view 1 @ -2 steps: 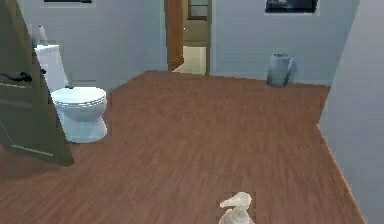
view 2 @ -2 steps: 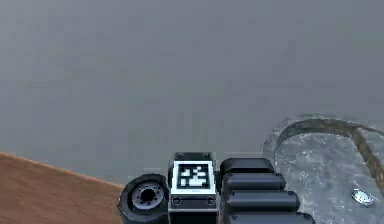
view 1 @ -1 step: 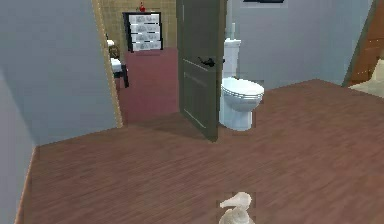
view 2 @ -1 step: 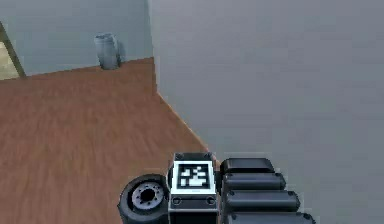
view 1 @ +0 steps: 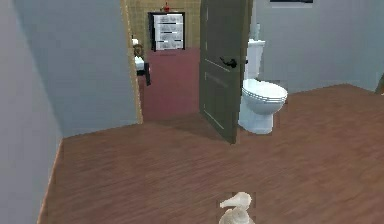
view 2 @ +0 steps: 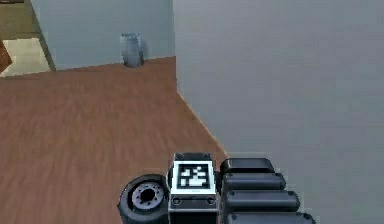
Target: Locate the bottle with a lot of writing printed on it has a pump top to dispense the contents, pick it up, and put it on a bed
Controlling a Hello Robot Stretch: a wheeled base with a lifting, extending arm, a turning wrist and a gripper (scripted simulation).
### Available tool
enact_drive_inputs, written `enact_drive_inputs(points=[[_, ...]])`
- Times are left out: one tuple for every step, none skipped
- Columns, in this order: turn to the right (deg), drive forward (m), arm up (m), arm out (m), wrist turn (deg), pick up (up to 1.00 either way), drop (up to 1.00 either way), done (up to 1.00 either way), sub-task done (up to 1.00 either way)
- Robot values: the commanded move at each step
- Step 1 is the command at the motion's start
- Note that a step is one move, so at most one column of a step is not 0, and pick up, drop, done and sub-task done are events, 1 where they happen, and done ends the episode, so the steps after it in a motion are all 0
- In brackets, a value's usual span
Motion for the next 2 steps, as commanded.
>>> enact_drive_inputs(points=[[0.0, 1.0, 0.0, 0.0, 0.0, 0.0, 0.0, 0.0, 0.0], [-3.0, 0.0, 0.0, 0.0, 0.0, 0.0, 0.0, 0.0, 0.0]])
